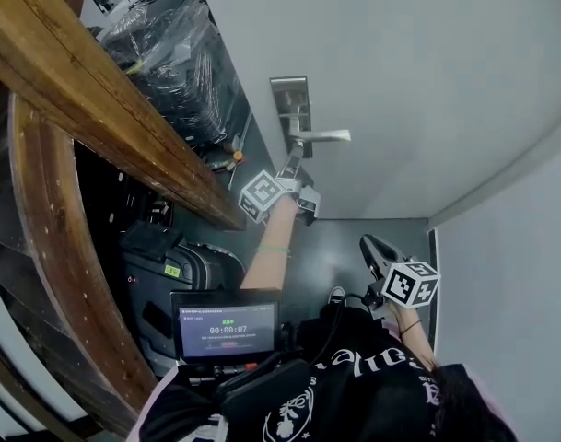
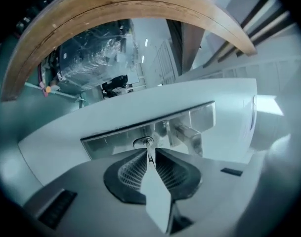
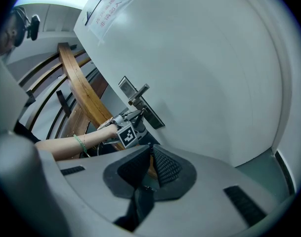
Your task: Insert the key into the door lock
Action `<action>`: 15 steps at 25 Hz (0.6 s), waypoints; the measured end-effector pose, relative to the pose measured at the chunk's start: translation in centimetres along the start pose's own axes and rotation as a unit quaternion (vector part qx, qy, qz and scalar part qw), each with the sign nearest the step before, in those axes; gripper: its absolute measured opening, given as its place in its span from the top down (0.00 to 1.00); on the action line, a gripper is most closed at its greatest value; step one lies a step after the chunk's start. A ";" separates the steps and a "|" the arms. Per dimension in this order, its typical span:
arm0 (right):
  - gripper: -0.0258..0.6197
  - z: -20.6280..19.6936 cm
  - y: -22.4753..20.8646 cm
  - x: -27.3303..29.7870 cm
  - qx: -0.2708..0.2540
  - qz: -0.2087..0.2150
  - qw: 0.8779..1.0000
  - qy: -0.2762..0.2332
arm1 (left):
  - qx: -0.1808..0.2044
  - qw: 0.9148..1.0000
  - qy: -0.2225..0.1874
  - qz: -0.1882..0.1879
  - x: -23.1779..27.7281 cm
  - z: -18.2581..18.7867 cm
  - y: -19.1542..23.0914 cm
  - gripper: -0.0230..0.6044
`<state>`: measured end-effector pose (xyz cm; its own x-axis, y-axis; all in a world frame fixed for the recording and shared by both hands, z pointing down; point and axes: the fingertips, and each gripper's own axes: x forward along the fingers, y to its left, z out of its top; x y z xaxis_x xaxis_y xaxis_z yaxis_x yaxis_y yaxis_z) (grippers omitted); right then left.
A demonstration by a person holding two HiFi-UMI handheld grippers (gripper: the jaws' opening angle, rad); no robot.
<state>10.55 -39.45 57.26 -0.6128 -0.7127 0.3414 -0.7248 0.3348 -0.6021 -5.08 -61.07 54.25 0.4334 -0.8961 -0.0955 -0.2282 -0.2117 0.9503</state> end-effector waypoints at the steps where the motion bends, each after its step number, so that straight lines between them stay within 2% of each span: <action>1: 0.91 0.3 0.1 0.1 0.001 0.001 1.000 0.001 | 0.025 1.000 0.017 0.005 0.2 -0.2 -0.3 0.90; 3: 0.91 0.7 0.3 0.4 0.000 0.003 1.000 0.002 | 0.065 0.997 0.049 0.011 0.0 -0.6 -0.7 0.85; 6: 0.91 0.7 1.2 0.6 -0.002 0.008 1.000 0.006 | 0.108 0.991 0.076 0.023 -1.9 -1.3 -0.6 0.85; 7: 0.91 0.4 1.6 0.6 -0.003 0.011 1.000 0.007 | 0.117 0.990 0.078 0.027 -2.9 -1.4 -0.6 0.86; 9: 0.91 -0.1 2.4 0.7 -0.003 0.015 1.000 0.009 | 0.122 0.990 0.071 0.025 -5.1 -1.5 -1.1 0.95; 11: 0.91 -0.8 3.1 0.9 -0.002 0.019 1.000 0.009 | 0.132 0.989 0.070 0.013 -7.0 -1.8 -1.9 0.96; 13: 0.91 -1.5 3.7 1.0 -0.002 0.021 1.000 0.007 | 0.181 0.979 0.088 0.007 -8.8 -2.3 -2.7 0.96; 15: 0.91 -2.5 4.7 1.0 -0.002 0.024 1.000 0.008 | 0.263 0.957 0.119 0.011 -10.8 -2.9 -3.6 0.96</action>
<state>5.79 -37.09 56.56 -0.6513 -0.6864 0.3236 -0.6963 0.3710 -0.6144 -6.41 -49.53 52.71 0.5961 -0.8013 0.0518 -0.6193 -0.4177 0.6649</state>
